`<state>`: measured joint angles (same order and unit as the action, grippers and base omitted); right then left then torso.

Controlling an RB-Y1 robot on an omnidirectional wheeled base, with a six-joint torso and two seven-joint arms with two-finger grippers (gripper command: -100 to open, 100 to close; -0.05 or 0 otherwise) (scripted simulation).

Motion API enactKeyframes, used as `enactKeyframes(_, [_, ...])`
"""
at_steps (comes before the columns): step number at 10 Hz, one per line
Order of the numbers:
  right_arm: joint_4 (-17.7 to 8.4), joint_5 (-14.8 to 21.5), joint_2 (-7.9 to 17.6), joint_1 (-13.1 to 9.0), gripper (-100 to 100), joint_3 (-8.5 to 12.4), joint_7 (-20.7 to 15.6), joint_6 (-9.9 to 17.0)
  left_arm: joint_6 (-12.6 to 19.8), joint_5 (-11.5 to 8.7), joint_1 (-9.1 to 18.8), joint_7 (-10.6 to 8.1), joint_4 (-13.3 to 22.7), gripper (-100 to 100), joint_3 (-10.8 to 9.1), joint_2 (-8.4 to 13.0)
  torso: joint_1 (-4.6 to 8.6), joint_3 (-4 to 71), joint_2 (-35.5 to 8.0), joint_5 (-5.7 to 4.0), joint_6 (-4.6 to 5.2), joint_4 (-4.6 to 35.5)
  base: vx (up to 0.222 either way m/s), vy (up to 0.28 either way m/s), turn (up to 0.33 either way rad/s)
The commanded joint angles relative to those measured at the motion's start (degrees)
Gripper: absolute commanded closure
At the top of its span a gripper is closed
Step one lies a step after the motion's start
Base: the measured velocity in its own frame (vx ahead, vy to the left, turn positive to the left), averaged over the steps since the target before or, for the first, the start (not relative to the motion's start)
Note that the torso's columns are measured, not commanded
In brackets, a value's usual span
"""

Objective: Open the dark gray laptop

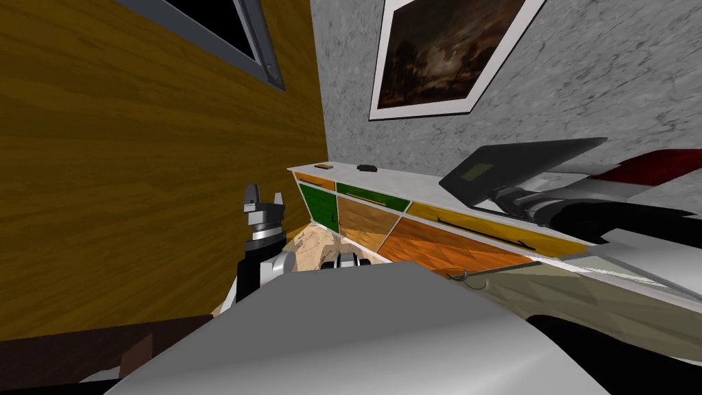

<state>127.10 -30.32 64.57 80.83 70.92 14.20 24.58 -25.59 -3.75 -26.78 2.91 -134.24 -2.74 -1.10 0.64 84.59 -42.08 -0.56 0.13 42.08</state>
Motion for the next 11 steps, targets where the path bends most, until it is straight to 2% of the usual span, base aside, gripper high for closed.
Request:
enactKeyframes(1, [-4.6, -1.2, -0.6, -2.8, 100, -2.9, 2.2, 0.8, 0.0, 0.0, 0.0, 0.0, 0.0, 0, 0.0, 0.0, -0.06, 0.0, 0.0, 0.06, -0.16, 0.0, -0.211, 0.022, 0.45])
enactKeyframes(2, [-5.5, -1.2, -0.6, -2.8, 100, -2.9, 2.2, 0.8, 0.0, 0.0, 0.0, 0.0, 0.0, 0, 0.0, 0.0, -0.21, 0.0, 0.0, 0.07, -0.3, 0.0, -0.162, 0.014, 0.187])
enactKeyframes(3, [-5.5, -1.2, -0.6, -2.8, 100, -2.9, 2.2, 0.8, 0.0, 0.0, 0.0, 0.0, 0.0, 0, 0.0, 0.0, -0.21, 0.0, 0.1, 0.02, 0.05, 0.0, -0.046, 0.005, -0.013])
enactKeyframes(4, [-7.9, -1.7, -0.9, -4.3, 100, -4.2, 3.2, 1.1, 0.0, 0.0, 0.0, 0.0, 0.0, 0, -0.01, 0.0, -0.12, 0.0, 0.1, 0.01, 0.24, 0.0, -0.053, 0.012, 0.253])
enactKeyframes(6, [-11.9, -2.6, -1.4, -7.2, 100, -6.7, 5.2, 1.7, 0.0, 0.0, 0.0, 0.0, 0.0, 0, 0.0, 0.0, 0.12, 0.0, -0.1, -0.18, -0.44, -0.1, -0.219, 0.037, 0.398])
enactKeyframes(7, [-12.7, -2.6, -1.4, -7.2, 100, -6.7, 5.2, 1.7, 0.0, 0.0, 0.0, 0.0, 0.0, 0, 0.0, 0.0, 0.07, -0.1, -0.1, -0.25, -0.3, -0.1, -0.169, 0.031, 0.311])
enactKeyframes(8, [-14.8, -3.0, -1.6, -8.7, 100, -7.9, 6.2, 2.0, 0.0, 0.0, 0.0, 0.0, 0.0, 0, -0.01, 0.0, -0.05, 0.0, 0.1, -0.16, -0.09, -0.1, -0.141, 0.01, 0.385])
enactKeyframes(9, [-15.1, -3.0, -1.6, -8.7, 100, -7.9, 6.2, 2.0, 0.0, 0.0, 0.0, 0.0, 0.0, 0, -0.01, 0.0, -0.08, 0.1, 0.2, -0.19, -0.25, -0.1, -0.115, 0.019, 0.151])
enactKeyframes(11, [-19.5, -3.9, -2.1, -11.7, 100, -10.4, 8.2, 2.6, 0.0, 0.0, 0.0, 0.0, 0.0, 0, -0.01, 0.0, 0.02, 0.0, 0.2, -0.26, -0.13, -0.1, -0.077, 0.051, 0.21])
